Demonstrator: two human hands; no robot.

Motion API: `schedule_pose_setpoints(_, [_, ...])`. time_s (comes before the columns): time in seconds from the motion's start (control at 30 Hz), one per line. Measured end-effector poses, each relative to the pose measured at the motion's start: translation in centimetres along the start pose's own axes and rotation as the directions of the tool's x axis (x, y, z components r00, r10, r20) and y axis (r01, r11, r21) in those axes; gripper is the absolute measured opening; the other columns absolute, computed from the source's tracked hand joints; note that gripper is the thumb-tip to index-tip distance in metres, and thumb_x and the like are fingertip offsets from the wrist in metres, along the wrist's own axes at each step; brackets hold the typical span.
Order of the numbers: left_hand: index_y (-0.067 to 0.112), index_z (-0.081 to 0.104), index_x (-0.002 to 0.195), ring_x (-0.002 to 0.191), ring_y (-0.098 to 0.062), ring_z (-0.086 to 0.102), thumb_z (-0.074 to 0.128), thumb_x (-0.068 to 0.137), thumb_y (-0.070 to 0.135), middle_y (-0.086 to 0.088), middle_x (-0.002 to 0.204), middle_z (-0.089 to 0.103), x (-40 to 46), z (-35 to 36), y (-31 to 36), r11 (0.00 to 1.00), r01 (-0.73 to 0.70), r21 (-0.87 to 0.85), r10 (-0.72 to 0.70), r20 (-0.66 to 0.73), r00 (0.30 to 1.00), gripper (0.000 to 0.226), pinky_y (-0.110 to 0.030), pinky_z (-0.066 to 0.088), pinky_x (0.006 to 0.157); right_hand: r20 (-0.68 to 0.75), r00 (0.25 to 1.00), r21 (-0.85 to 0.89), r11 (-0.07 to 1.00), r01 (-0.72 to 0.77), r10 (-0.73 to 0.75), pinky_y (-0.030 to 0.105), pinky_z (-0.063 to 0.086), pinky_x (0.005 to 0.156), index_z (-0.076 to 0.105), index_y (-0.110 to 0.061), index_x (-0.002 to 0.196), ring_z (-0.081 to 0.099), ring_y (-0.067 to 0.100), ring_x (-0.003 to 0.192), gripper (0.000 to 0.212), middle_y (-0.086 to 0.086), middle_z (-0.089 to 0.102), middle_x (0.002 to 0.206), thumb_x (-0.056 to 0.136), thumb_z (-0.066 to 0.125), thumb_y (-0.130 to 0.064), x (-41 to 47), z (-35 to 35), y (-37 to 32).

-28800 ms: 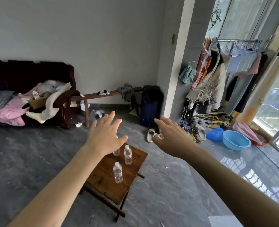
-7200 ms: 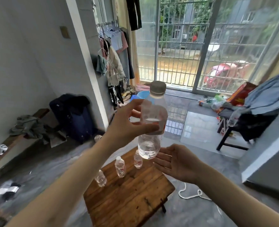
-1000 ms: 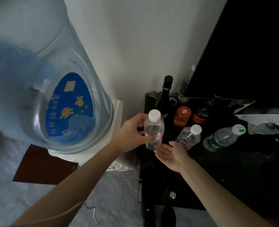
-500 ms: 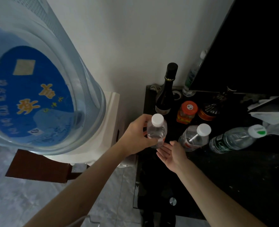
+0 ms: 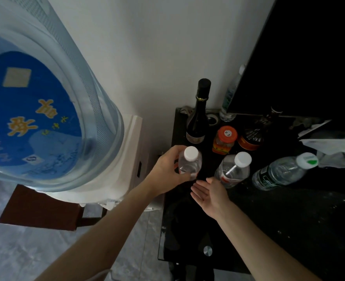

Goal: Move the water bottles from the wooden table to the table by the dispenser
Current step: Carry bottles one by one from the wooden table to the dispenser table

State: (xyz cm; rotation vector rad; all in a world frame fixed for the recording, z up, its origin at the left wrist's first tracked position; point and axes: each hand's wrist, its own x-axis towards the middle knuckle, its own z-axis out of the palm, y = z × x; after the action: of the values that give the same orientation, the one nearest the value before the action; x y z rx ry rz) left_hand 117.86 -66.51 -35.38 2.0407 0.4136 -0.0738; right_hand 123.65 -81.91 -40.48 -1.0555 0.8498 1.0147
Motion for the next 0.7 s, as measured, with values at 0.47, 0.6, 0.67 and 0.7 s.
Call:
schedule_pose_setpoints(0.47, [0.025, 0.03, 0.156, 0.148, -0.029, 0.027, 0.07, 0.088, 0.036, -0.001, 0.165, 0.017, -8.5, -1.3, 4.5, 0.839, 0.225, 0.496, -0.213, -0.081, 0.974, 0.081, -0.043, 0.039, 0.115, 0.126, 0.986, -0.439, 0.885, 0.153, -0.108, 0.042, 0.048, 0.101, 0.061, 0.002, 0.123, 0.06, 0.03, 0.118, 0.033, 0.018, 0.064, 0.125, 0.102, 0.046, -0.02, -11.8, -0.7, -0.6])
schedule_pose_setpoints(0.6, [0.029, 0.036, 0.152, 0.148, -0.024, 0.031, 0.065, 0.085, 0.046, 0.002, 0.165, 0.021, -12.5, -2.1, 7.2, 0.775, 0.215, 0.595, -0.117, -0.2, 0.973, 0.074, -0.044, 0.041, 0.111, 0.261, 0.937, -0.685, 0.64, 0.348, -0.231, 0.035, 0.052, 0.09, 0.063, -0.012, 0.119, 0.062, 0.021, 0.106, 0.025, 0.011, 0.065, 0.123, 0.101, 0.049, -0.021, -16.1, -0.3, -0.6])
schedule_pose_setpoints(0.67, [0.03, 0.036, 0.151, 0.149, -0.023, 0.027, 0.064, 0.085, 0.048, 0.001, 0.166, 0.021, -14.5, -2.8, 8.6, 0.739, 0.232, 0.632, -0.088, -0.25, 0.964, 0.074, -0.043, 0.037, 0.113, 0.35, 0.886, -0.783, 0.425, 0.455, -0.304, 0.043, 0.052, 0.091, 0.066, -0.014, 0.106, 0.064, 0.027, 0.104, 0.02, 0.016, 0.066, 0.113, 0.099, 0.049, -0.023, -18.4, 0.2, -0.6])
schedule_pose_setpoints(0.7, [0.03, 0.035, 0.152, 0.151, -0.022, 0.025, 0.063, 0.085, 0.05, 0.001, 0.167, 0.019, -15.6, -3.3, 9.3, 0.717, 0.246, 0.652, -0.08, -0.274, 0.958, 0.075, -0.043, 0.035, 0.115, 0.414, 0.849, -0.816, 0.28, 0.506, -0.327, 0.046, 0.051, 0.091, 0.066, -0.013, 0.099, 0.065, 0.026, 0.097, 0.022, 0.015, 0.067, 0.1, 0.098, 0.048, -0.026, -19.4, 0.6, -0.4])
